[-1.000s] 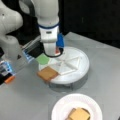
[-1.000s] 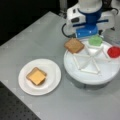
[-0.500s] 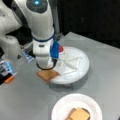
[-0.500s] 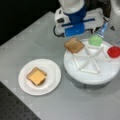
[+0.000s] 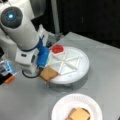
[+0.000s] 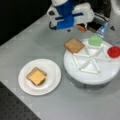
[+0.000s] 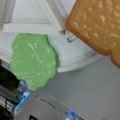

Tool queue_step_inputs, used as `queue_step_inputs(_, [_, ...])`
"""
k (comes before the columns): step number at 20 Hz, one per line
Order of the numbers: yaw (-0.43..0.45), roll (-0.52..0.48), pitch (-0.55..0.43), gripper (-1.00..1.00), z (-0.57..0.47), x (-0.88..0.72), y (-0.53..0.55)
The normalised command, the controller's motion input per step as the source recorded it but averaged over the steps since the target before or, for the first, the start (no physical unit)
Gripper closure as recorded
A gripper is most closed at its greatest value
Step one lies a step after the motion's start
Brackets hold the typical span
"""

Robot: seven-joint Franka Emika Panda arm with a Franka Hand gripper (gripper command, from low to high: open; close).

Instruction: Ingredient selection for cheeseburger or sandwich

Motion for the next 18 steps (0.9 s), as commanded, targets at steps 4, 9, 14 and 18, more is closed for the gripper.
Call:
queue_step_inputs(4, [0.000, 0.252, 0.157, -1.00, 0.09, 0.30, -0.28])
queue_step_inputs(9, [0.121, 0.414, 0.245, -1.00, 0.08, 0.37, -0.20])
queue_step_inputs(14, [0.108, 0.561, 0.266, -1.00, 0.03, 0.45, -0.27])
queue_step_inputs(18, [0.078, 0.659, 0.315, -1.00, -0.06, 0.49, -0.34])
